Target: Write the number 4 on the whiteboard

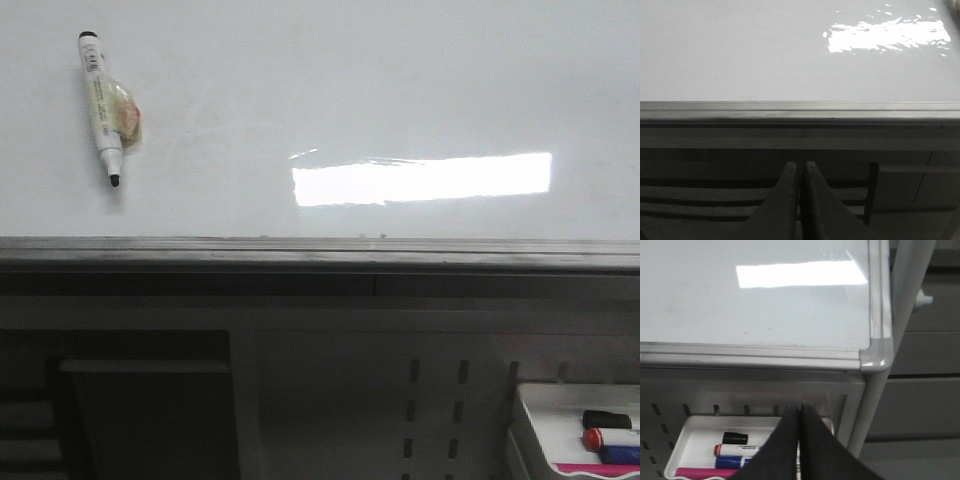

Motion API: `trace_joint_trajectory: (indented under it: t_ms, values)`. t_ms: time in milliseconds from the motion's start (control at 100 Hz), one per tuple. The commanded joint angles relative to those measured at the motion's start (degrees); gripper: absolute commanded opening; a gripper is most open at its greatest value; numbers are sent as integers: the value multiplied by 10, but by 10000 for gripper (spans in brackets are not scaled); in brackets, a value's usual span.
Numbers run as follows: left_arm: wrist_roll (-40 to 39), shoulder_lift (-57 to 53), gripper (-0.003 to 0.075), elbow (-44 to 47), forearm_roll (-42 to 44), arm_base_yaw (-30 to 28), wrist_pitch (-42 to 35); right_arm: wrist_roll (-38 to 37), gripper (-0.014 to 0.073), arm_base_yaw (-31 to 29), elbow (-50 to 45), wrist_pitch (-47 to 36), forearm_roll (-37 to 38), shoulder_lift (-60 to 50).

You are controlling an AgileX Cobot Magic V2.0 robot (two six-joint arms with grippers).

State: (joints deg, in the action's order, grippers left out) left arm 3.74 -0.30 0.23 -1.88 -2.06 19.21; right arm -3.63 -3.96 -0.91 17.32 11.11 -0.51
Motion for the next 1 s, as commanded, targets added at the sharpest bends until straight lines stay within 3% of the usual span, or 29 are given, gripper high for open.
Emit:
trace_joint_trajectory:
  t_ms: [0, 330, 500, 650, 800, 910, 990]
  values:
    - [-6, -15, -20, 20, -4, 5, -29, 2, -64, -3, -10, -76, 38, -9]
    - [-6, -15, -20, 20, -5, 5, -51, 2, -64, -3, -10, -142, 4, -9]
    - [-6, -15, -20, 20, -30, 5, -123, 2, -64, -3, -10, -138, -3, -9]
    - [-6, -15, -20, 19, -84, 2, -163, 2, -64, -3, -10, -137, -89, -4]
    - [-6, -9, -20, -7, -82, 3, -151, 2, -64, -3, 13, -113, -143, 42]
    - [-6, 29, -20, -56, -73, 3, -94, 2, -64, -3, 50, -103, -204, 108]
    - [-6, 73, -20, -93, -50, 3, -58, 2, -64, -3, 84, -69, -206, 164]
